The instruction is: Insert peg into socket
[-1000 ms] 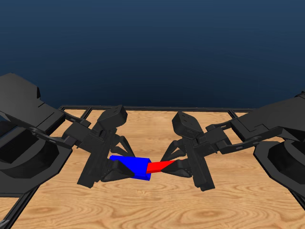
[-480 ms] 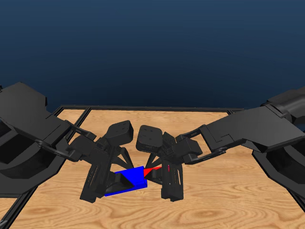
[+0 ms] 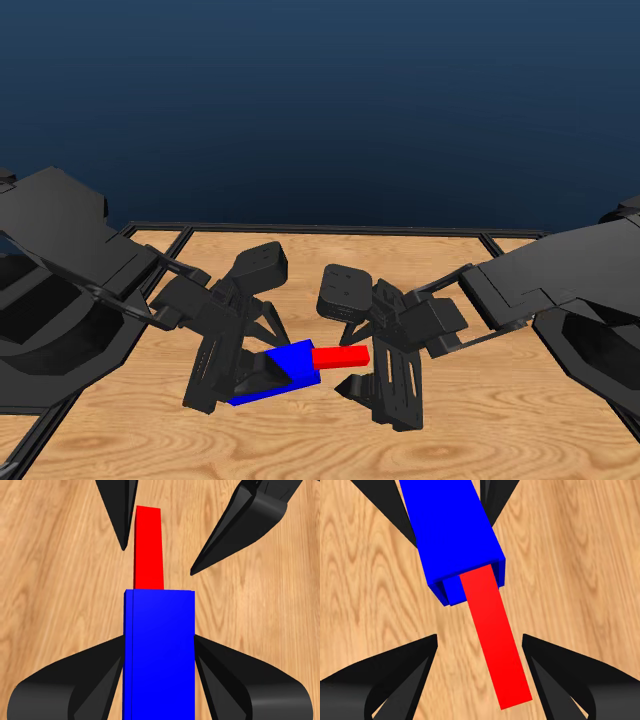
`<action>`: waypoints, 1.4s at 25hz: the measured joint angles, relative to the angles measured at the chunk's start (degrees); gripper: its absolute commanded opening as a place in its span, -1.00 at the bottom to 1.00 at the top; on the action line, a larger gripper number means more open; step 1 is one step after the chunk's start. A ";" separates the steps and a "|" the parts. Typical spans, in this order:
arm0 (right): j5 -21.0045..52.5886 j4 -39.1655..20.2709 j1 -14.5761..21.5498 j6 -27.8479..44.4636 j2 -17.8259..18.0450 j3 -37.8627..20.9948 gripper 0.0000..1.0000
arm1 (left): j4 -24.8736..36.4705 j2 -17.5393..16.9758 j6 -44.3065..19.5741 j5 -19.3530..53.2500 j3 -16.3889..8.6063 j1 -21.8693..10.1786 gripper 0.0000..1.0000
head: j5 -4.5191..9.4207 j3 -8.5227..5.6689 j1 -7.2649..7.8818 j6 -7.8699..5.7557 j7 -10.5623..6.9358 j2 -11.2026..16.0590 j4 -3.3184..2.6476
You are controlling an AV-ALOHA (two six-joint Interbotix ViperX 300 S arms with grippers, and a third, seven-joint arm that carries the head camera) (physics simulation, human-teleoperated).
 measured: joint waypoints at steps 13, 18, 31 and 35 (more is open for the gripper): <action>-1.43 0.50 -0.17 10.34 -5.45 15.35 -1.00 | 0.64 -0.38 0.12 -0.12 -1.00 0.65 -1.00 | -0.19 -0.06 -0.30 -0.17 0.36 -0.19 -0.10; -4.90 -0.05 -0.89 9.41 -4.96 13.27 -1.00 | 0.51 -0.31 0.14 0.52 -1.15 0.41 -1.00 | -0.08 -0.06 -0.60 0.04 0.58 -0.19 -0.11; -8.20 0.79 -0.23 3.40 3.76 0.35 -1.00 | 0.24 1.09 -0.30 -0.65 -1.18 -0.04 -1.00 | 0.14 -0.11 -0.53 0.19 0.60 -0.19 -0.04; -9.14 2.18 -0.55 1.91 5.43 -0.55 -1.00 | 0.04 1.16 -0.71 0.38 -0.90 -0.30 -1.00 | 0.22 -0.18 -0.36 0.35 0.91 -0.19 0.05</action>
